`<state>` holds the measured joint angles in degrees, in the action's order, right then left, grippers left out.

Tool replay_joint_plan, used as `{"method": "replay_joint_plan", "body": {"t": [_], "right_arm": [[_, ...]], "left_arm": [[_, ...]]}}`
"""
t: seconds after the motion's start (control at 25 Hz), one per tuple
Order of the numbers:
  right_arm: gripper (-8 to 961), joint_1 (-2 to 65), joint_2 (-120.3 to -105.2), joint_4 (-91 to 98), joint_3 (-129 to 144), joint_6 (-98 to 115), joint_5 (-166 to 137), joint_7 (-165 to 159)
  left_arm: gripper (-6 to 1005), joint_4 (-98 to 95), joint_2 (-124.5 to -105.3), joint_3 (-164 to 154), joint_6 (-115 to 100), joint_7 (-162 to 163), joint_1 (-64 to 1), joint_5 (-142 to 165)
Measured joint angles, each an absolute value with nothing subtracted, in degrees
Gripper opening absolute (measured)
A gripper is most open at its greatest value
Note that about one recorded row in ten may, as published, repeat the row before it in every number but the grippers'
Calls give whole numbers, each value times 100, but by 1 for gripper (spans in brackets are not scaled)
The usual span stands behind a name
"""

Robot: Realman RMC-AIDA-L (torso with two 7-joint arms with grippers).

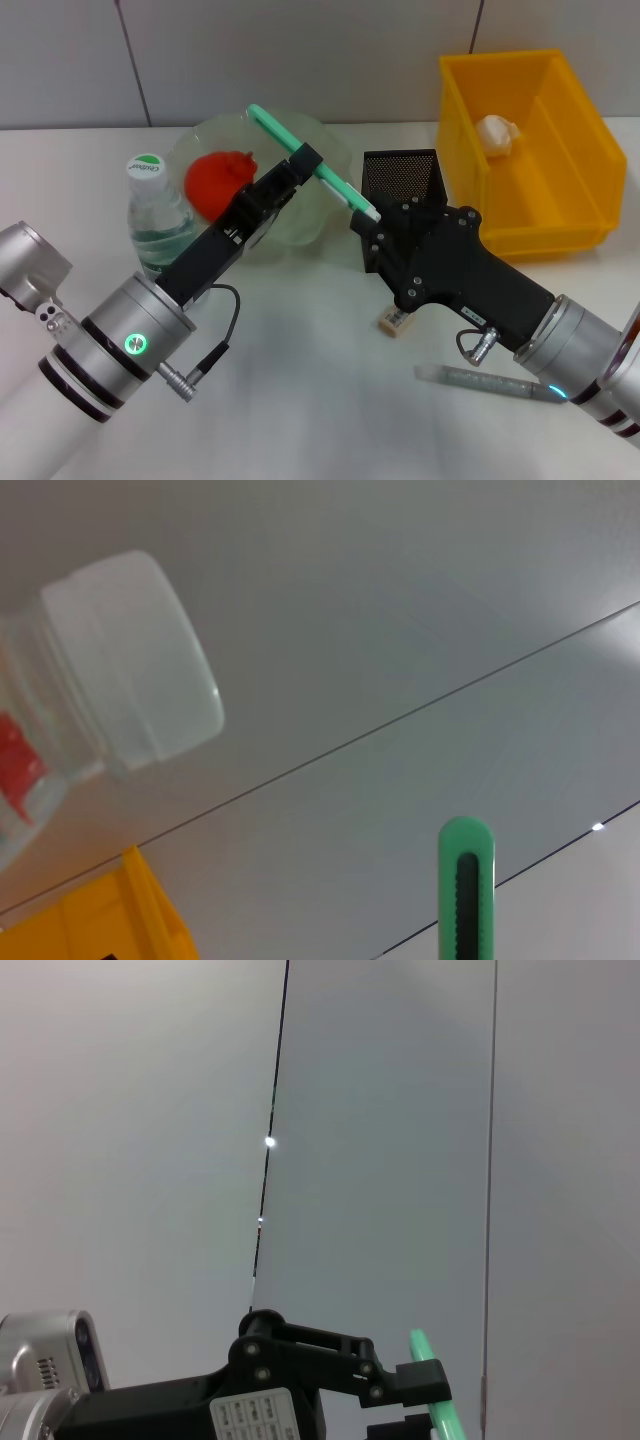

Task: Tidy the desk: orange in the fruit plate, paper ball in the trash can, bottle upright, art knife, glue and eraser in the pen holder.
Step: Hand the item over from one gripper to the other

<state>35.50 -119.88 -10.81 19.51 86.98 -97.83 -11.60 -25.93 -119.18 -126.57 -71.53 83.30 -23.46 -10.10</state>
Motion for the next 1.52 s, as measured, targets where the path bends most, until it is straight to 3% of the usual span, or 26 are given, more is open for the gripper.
{"method": "replay_joint_plan", "body": {"t": [0.12,0.2,0.44,0.88,1.52], "right_arm": [[369,3551,-11988,-1081,1951,8698,-9783,-1160],[204,3548,-11988,-1081,1951,8701,-9783,-1160],[210,3540,-11988,-1081,1951,8713,-9783,-1160],[137,3541,-11987,-1081,1955,8700,-9782,-1160],[137,3507,-11989,-1079,1951,8749,-9782,-1160]], "left_arm": [[357,-2593,-11918,-12664,-7154,8331,-2346,-1011],[358,-2593,-11918,-12670,-7155,8332,-2346,-1011],[363,-2593,-11918,-12682,-7155,8338,-2346,-1011],[371,-2592,-11917,-12699,-7148,8340,-2377,-1018],[383,-2590,-11919,-12703,-7214,8287,-2399,-1000]]}}
